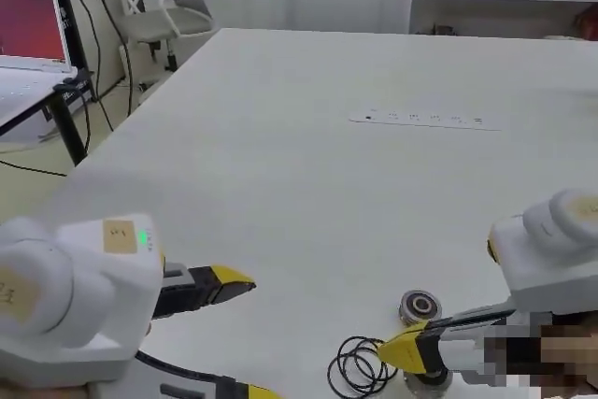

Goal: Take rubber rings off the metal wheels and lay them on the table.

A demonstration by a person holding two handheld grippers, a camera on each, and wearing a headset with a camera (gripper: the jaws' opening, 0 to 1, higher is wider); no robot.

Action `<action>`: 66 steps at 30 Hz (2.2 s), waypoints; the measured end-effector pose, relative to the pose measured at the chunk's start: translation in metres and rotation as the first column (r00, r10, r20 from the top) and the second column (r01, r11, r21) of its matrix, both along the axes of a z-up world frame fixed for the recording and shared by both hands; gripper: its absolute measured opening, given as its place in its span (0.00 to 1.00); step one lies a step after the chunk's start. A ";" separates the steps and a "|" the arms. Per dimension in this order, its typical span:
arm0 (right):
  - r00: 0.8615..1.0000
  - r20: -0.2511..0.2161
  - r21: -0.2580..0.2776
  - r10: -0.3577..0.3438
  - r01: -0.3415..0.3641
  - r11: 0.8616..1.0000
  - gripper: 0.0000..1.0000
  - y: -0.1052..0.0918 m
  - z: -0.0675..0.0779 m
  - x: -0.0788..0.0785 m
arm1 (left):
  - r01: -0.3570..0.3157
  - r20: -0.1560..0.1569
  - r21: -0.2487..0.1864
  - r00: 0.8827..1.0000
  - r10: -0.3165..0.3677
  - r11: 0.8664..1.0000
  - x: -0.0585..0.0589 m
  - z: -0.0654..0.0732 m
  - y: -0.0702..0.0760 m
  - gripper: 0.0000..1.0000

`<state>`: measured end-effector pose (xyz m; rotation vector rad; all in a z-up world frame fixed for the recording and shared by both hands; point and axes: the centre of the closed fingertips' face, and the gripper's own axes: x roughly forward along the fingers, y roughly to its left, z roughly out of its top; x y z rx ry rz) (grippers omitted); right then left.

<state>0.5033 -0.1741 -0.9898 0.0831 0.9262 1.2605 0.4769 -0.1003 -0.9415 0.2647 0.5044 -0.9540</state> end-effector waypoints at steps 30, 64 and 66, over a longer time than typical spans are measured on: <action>1.000 -0.007 -0.029 -0.010 0.010 1.000 0.06 -0.002 -0.012 0.003 | -0.001 -0.006 -0.002 1.000 0.001 1.000 0.000 -0.001 0.000 0.70; 0.993 0.087 0.019 -0.076 0.075 0.997 0.06 -0.006 0.011 0.025 | -0.004 -0.007 -0.002 1.000 0.004 1.000 0.000 -0.001 0.000 0.70; 0.992 0.105 0.022 -0.065 0.062 0.998 0.07 -0.005 0.015 0.025 | -0.004 -0.006 -0.001 1.000 0.004 1.000 0.000 -0.001 0.001 0.70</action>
